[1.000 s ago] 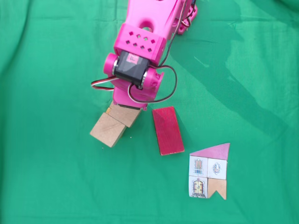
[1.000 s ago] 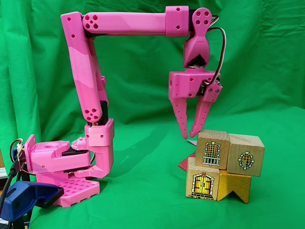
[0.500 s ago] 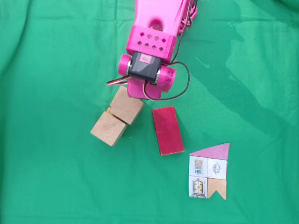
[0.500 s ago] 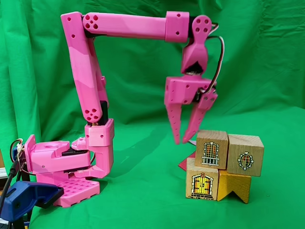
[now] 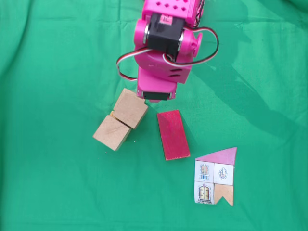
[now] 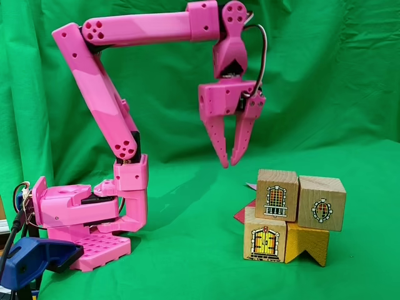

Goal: Grasp some building blocks and build the house on the picture.

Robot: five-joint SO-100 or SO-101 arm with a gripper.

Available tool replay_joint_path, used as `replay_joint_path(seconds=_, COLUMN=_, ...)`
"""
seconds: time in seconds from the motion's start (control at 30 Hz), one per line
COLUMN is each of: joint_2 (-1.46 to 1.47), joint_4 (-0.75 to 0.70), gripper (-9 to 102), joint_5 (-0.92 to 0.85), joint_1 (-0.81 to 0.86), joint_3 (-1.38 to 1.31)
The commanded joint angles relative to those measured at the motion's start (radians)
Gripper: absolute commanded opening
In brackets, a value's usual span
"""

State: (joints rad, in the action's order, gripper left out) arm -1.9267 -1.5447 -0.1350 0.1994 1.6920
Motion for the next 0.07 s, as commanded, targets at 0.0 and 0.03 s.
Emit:
replay_joint_path(seconds=0.0, joint_2=0.058, joint_4=0.006, gripper=0, joint_5=-0.002, joint_1=0.006, joint_3=-0.138)
replay_joint_path(seconds=0.03, joint_2=0.106, joint_4=0.006, gripper=0, joint_5=-0.002, joint_1=0.008, joint_3=-0.179)
